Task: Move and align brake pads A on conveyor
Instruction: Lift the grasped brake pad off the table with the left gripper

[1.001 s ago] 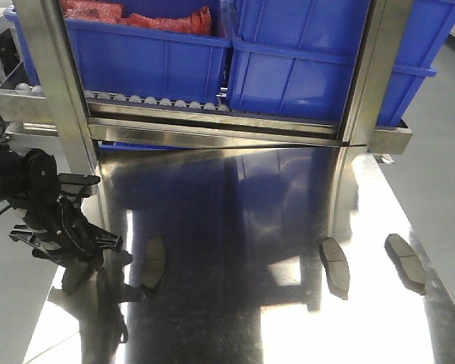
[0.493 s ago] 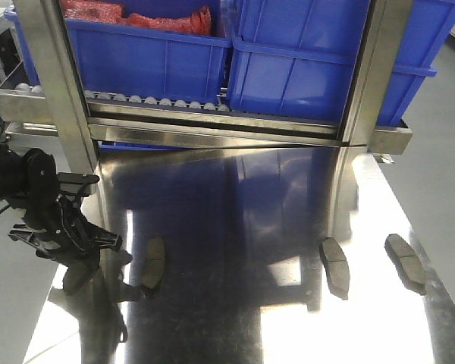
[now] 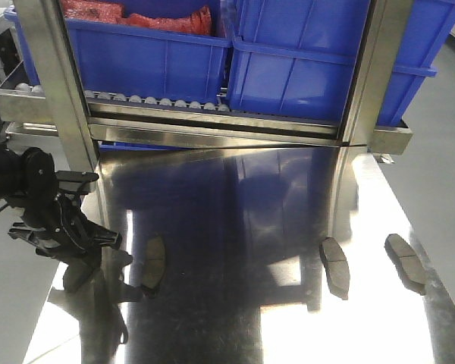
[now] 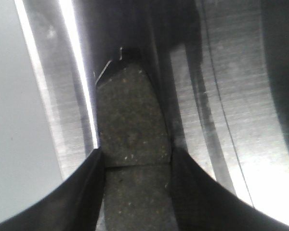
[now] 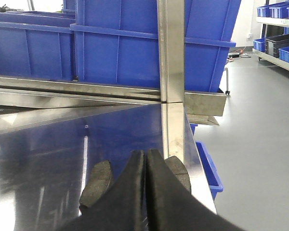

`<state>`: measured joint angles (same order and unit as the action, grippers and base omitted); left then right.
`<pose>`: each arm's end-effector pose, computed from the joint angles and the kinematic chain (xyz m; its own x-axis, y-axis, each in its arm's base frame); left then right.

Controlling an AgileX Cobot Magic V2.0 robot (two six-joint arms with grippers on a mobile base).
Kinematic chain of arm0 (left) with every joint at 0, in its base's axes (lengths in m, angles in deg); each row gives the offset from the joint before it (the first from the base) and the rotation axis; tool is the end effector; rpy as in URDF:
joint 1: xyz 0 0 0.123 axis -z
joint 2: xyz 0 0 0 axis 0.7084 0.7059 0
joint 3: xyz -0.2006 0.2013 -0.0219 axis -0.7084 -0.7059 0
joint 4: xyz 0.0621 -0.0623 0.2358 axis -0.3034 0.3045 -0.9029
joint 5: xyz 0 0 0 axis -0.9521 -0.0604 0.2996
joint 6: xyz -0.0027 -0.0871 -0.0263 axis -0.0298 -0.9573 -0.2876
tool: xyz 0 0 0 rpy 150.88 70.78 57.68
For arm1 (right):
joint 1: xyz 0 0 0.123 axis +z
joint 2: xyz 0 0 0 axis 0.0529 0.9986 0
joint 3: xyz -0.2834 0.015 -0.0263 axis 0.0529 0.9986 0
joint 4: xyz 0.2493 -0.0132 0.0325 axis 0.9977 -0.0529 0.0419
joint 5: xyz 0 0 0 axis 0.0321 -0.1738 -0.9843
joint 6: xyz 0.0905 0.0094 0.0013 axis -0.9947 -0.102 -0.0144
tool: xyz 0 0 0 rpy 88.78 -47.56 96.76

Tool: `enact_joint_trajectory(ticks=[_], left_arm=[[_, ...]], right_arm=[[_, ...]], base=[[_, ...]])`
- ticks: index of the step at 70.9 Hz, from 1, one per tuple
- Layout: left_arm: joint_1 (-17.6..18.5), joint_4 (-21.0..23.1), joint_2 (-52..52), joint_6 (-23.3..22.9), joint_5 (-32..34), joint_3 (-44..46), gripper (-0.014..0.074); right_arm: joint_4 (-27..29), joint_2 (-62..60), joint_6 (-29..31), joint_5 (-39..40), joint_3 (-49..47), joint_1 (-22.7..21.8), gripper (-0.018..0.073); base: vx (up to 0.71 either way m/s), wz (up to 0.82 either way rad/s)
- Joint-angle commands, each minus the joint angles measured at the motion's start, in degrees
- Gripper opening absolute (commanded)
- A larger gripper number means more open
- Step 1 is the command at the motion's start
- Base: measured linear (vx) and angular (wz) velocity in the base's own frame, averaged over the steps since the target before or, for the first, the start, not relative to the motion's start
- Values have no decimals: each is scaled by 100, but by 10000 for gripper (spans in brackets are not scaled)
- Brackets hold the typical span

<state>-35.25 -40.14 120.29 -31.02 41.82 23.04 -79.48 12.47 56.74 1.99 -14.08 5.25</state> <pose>0.3575 -0.0668 0.1730 -0.9822 0.0659 -0.1758 0.0791 0.9945 -0.0692 0.0567 0.0023 0.1932 -0.0538 0.0257 -0.9982 -0.0384 0.9989 0.0278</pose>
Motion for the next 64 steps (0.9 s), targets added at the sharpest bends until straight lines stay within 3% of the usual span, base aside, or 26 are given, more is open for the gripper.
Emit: enact_joint_trajectory(ticks=[1,26,64], left_arm=[[20,62,-550,4,339,156,191],[20,26,-1629,8,674,-137,192],[20,26,-5336,8,2030,-2966,192]], right_arm=[[-62,-86,36,424,59,-1,-9],[-62,-86,36,424,59,-1,-9],[-62,-86,36,424,59,-1,-9]], base=[[0,0],[0,0],[0,0]])
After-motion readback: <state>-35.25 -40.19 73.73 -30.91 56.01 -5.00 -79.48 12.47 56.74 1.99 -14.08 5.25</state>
